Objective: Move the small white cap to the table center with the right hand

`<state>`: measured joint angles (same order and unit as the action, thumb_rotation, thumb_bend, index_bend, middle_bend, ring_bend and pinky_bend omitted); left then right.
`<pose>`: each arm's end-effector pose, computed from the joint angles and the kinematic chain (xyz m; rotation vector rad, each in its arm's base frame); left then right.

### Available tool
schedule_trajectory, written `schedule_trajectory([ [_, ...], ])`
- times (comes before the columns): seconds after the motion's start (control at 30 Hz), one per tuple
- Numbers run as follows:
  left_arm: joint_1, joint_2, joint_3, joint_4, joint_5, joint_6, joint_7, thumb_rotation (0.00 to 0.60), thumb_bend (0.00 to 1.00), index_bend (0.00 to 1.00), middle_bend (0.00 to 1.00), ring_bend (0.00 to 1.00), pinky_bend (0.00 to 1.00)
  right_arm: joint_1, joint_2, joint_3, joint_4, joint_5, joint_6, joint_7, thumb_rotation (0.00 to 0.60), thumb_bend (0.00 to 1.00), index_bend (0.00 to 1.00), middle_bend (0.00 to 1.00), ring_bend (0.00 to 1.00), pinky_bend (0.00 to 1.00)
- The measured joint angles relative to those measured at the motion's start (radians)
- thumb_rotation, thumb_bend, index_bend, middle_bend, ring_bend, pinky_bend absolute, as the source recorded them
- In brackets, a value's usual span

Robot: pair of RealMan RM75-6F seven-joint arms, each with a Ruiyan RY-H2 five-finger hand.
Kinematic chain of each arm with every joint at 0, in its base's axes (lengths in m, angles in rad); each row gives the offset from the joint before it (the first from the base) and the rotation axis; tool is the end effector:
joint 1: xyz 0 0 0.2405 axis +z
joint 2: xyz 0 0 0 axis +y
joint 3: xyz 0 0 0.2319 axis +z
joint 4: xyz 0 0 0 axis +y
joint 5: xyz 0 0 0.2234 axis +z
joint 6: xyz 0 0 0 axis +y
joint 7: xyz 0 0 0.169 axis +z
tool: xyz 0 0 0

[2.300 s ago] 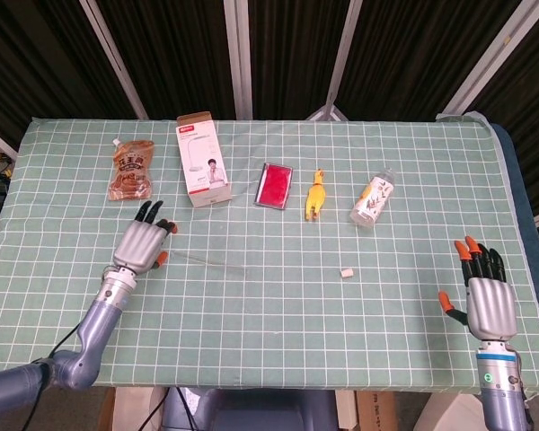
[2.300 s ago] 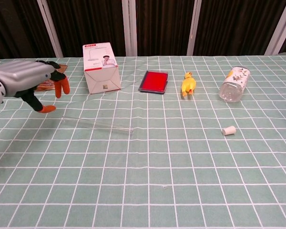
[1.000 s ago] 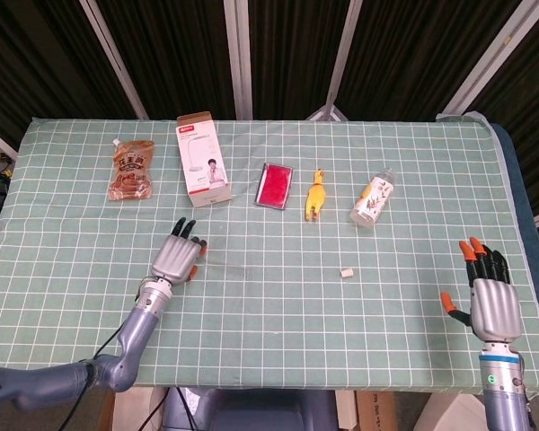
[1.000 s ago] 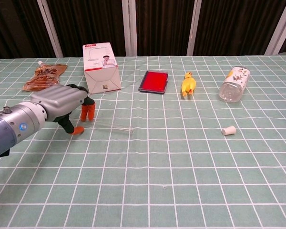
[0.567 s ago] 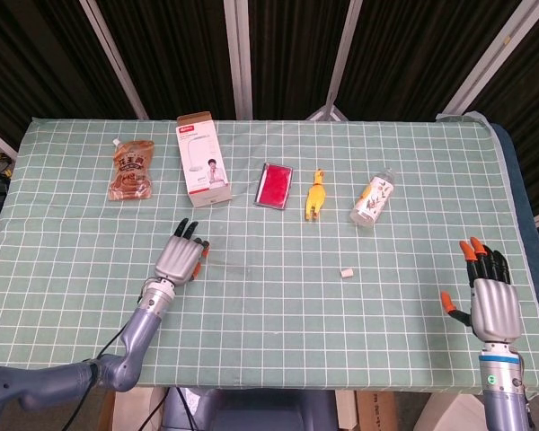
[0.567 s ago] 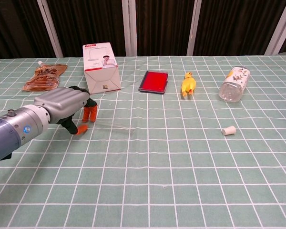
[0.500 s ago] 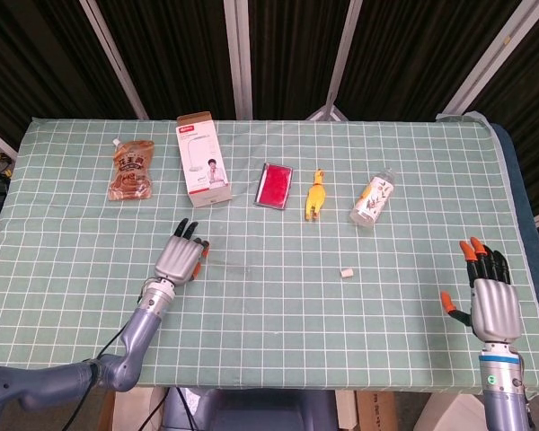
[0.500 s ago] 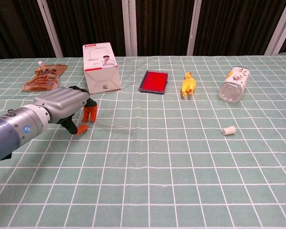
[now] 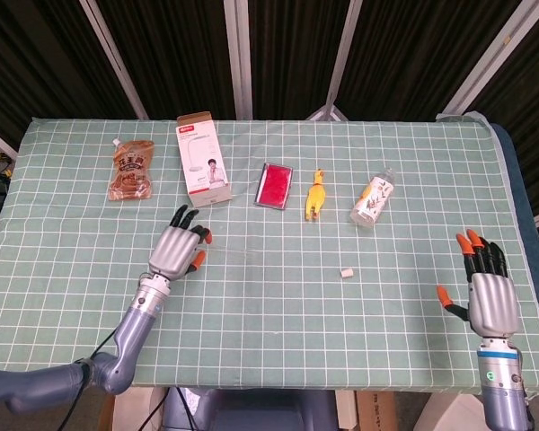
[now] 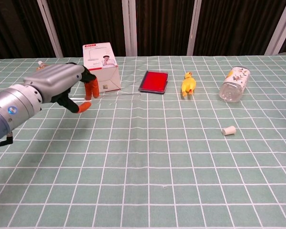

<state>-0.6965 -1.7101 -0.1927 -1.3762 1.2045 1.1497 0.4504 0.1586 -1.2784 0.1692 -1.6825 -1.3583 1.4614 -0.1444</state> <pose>-0.1097 0.3450 -0.0483 -1.7525 -0.7785 -1.0115 -0.2557 -0.2465 0.1056 1.2462 -0.9507 1.0100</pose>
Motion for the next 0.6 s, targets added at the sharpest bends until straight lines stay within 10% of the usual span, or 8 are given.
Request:
schedule_trajectory([
  [0.23,0.011,0.066,-0.044,-0.085,0.006,0.037,-0.021,0.6,0.62,0.49,0.51,0.12,0.0,0.065,-0.004,0.02,-0.048,0.04,-0.104,-0.051,0.6,0.34,0.32,0.13,0.0,0.0],
  [0.6,0.018,0.162,-0.075,-0.213,0.007,0.069,0.015,0.6,0.62,0.49,0.51,0.12,0.0,0.248,-0.049,0.004,0.068,0.023,-0.365,-0.155,0.6,0.34,0.38,0.2,0.01,0.0],
])
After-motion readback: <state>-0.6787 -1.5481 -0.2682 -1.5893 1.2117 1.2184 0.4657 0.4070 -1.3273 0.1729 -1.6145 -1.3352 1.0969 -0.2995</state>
